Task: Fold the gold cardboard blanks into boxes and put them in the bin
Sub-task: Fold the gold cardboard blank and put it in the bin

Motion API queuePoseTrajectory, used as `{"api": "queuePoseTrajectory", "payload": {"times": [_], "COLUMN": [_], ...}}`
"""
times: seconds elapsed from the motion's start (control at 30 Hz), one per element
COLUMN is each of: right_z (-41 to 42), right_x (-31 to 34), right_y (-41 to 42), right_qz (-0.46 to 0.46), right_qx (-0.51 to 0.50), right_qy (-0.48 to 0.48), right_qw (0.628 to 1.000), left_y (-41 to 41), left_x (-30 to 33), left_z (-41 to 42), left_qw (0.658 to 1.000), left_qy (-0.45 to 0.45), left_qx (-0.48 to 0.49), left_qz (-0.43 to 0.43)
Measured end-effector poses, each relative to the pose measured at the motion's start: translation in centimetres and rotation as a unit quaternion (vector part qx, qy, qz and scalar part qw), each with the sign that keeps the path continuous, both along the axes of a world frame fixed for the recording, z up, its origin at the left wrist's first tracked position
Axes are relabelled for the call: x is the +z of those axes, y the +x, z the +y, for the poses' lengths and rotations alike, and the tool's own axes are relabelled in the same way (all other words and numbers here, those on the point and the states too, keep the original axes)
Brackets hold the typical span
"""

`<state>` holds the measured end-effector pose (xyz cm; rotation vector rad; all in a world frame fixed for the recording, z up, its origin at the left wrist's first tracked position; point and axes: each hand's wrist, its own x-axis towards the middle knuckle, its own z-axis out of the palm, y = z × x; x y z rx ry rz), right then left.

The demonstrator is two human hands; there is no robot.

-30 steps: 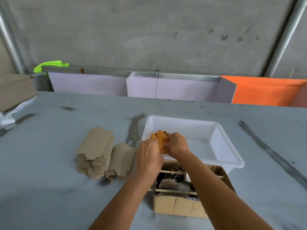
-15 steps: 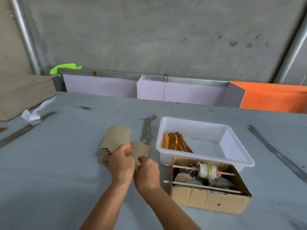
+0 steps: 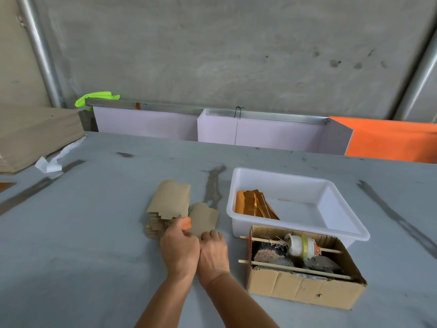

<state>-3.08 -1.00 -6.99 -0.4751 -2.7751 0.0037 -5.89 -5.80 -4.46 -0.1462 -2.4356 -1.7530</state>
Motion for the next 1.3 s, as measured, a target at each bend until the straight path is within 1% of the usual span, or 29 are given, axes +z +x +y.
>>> {"api": "queuePoseTrajectory", "payload": {"times": [0.13,0.23,0.3,0.37,0.47,0.53,0.57,0.63,0.67,0.7,0.73,0.77,0.83,0.9,0.97,1.03,1.07,1.13,1.23,1.27,1.3], "right_z": [0.0,-0.4,-0.9,-1.1,-1.4,-1.2,-0.9,-0.1,0.4,1.0,1.7,2.2,3.0,3.7,4.4,4.9,5.2,5.9,6.7,6.8,7.0], "right_x": [0.5,0.1,0.3,0.7,3.1,5.0,5.7,6.8,7.0,6.9,6.8,6.7,6.2,5.7,5.5,5.5,5.4,5.4,5.8,6.0,6.0], "right_y": [0.9,1.9,2.7,3.5,4.4,5.5,6.2,8.0,8.8,9.7,10.5,11.4,13.0,14.6,16.3,17.8,18.5,19.7,20.9,21.2,21.4], "right_qz": [0.013,0.017,0.03,0.074,0.17,0.211,0.222,0.248,0.245,0.251,0.259,0.264,0.266,0.268,0.259,0.249,0.246,0.252,0.284,0.289,0.291], "right_qx": [-0.01,-0.006,-0.004,0.009,0.0,-0.019,-0.03,-0.076,-0.086,-0.089,-0.093,-0.099,-0.117,-0.124,-0.132,-0.144,-0.151,-0.162,-0.138,-0.126,-0.114], "right_qy": [-0.017,-0.012,0.009,0.039,0.028,-0.004,-0.045,-0.165,-0.23,-0.295,-0.363,-0.435,-0.548,-0.623,-0.662,-0.683,-0.686,-0.681,-0.683,-0.681,-0.671], "right_qw": [1.0,1.0,1.0,0.996,0.985,0.977,0.974,0.952,0.938,0.918,0.89,0.855,0.785,0.724,0.691,0.671,0.668,0.668,0.658,0.661,0.672], "left_y": [0.1,0.2,0.4,0.6,0.5,0.6,0.9,1.5,1.8,2.1,2.4,2.7,3.1,3.6,4.1,4.5,4.8,5.6,7.1,7.6,8.1], "left_x": [-0.4,-0.5,-0.3,0.2,0.8,1.2,1.3,1.7,1.9,2.1,2.2,2.2,2.1,2.1,2.2,2.4,2.5,2.7,2.9,2.9,2.9], "left_z": [-0.3,-0.8,-1.3,-1.9,-2.9,-3.4,-3.6,-3.8,-3.8,-3.6,-3.4,-3.1,-2.5,-2.2,-2.0,-1.8,-1.6,-1.2,-0.7,-0.4,-0.2], "left_qw": [1.0,1.0,1.0,0.999,0.998,0.998,0.998,0.995,0.991,0.983,0.973,0.967,0.964,0.961,0.957,0.949,0.945,0.939,0.931,0.928,0.925], "left_qy": [-0.006,-0.003,0.007,0.004,-0.01,0.008,0.02,0.056,0.088,0.13,0.165,0.181,0.169,0.142,0.106,0.087,0.083,0.07,0.059,0.058,0.055], "left_qx": [0.01,0.013,0.016,0.028,0.03,-0.003,-0.026,-0.074,-0.099,-0.124,-0.144,-0.157,-0.176,-0.206,-0.24,-0.27,-0.282,-0.3,-0.325,-0.336,-0.346], "left_qz": [0.001,-0.003,0.003,0.024,0.058,0.059,0.054,0.024,-0.004,-0.039,-0.071,-0.092,-0.11,-0.118,-0.127,-0.138,-0.144,-0.151,-0.153,-0.153,-0.15]}}
